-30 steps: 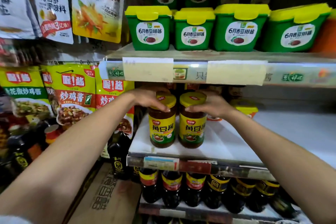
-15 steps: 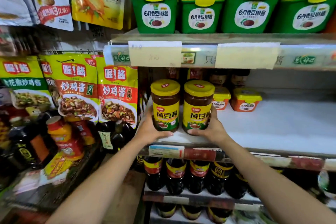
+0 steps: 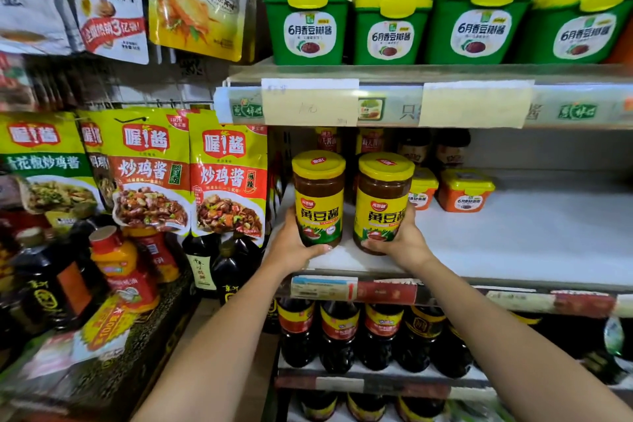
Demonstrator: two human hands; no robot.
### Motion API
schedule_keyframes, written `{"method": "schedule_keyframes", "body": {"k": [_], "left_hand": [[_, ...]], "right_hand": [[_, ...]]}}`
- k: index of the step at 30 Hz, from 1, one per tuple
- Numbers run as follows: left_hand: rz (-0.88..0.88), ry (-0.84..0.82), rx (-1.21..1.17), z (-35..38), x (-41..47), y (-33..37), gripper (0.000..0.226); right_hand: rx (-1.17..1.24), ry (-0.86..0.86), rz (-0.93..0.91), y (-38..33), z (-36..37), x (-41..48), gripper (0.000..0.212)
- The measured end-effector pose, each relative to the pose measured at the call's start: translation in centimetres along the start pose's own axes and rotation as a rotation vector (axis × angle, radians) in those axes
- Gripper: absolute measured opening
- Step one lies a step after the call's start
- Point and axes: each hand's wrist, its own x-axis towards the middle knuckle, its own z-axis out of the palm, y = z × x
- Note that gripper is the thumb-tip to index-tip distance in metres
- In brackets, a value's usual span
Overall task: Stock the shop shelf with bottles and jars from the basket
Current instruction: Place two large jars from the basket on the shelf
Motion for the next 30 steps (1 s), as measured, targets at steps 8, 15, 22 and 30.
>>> {"method": "schedule_keyframes", "body": {"k": [8,15,22,30], "left_hand": [[0.003,0.007,0.085,0.1,-0.2,-0.2,0.088],[-0.04,0.011,0.114,0.1,-0.6,0.1,0.085],[-0.097,-0.012,0.114,-0.3,-2.4,0.7,0.073],[-0.184,0.304,0.041,1.5,-7.1,2.2,0.04]], "right_hand": [[0.012,-0.007,0.041,0.3,-0.1,-0.1,0.105],[0.044,-0.041,0.055,0.1,-0.5,-0.2,0.104],[-0.037,-0.032,0.028,-0.3,-1.7,-1.3,0.095],[-0.024,-0.066,-0.05,-0.6,-4.3,-5.4,0.085]]}}
